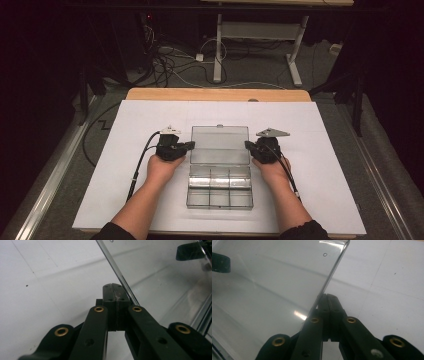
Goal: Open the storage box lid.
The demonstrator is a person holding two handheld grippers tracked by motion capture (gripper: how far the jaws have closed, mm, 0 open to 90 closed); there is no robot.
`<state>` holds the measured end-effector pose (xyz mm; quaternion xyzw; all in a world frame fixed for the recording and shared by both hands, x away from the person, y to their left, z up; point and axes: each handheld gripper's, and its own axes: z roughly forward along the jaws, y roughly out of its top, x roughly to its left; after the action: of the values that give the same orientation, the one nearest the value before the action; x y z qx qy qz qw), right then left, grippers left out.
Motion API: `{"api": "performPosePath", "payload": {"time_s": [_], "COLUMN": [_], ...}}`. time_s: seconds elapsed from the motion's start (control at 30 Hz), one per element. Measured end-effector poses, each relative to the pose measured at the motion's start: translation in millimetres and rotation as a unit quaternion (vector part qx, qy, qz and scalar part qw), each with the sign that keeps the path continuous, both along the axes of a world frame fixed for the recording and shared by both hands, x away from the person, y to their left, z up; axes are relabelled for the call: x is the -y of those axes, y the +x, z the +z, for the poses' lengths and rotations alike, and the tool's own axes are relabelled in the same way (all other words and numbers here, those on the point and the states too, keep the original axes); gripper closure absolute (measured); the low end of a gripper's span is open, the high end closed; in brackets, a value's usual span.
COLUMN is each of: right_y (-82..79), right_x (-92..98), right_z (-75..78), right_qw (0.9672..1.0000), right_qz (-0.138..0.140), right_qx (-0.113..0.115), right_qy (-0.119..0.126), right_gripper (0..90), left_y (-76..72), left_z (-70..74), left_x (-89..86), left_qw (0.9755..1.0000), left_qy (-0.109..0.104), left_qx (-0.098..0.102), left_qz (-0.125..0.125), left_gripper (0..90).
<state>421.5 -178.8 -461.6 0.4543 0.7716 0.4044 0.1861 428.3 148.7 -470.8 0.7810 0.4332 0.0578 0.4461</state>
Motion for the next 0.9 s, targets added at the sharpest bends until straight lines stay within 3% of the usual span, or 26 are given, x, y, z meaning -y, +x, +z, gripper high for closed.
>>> {"api": "performPosePath", "payload": {"time_s": [0.23,0.57,0.6,0.77,0.9], "right_y": [5.6,9.2,9.3,7.8,3.3], "right_x": [-1.6,-3.1,-2.1,2.1,9.9], "right_z": [-8.5,-13.0,-13.2,-11.2,-6.1], "right_qw": [0.9994,0.9982,0.9982,0.9978,0.9987], "right_qz": [0.0,-0.002,-0.003,-0.007,-0.01], "right_qx": [-0.028,-0.044,-0.045,-0.048,-0.04], "right_qy": [-0.02,-0.04,-0.039,-0.045,-0.031], "right_gripper": [90.0,90.0,90.0,90.0,90.0], "left_y": [3.4,4.8,4.9,3.2,-0.8], "left_z": [-5.5,-11.7,-12.0,-9.7,-5.1], "left_x": [-1.7,0.3,-0.5,-4.6,-11.5], "left_qw": [0.9997,0.9984,0.9986,0.9982,0.9983], "left_qy": [0.019,0.047,0.042,0.051,0.054], "left_qx": [-0.018,-0.03,-0.033,-0.031,-0.019], "left_qz": [0.005,0.006,0.008,0.008,0.008], "left_gripper": [87.7,87.6,87.7,87.7,87.7]}}
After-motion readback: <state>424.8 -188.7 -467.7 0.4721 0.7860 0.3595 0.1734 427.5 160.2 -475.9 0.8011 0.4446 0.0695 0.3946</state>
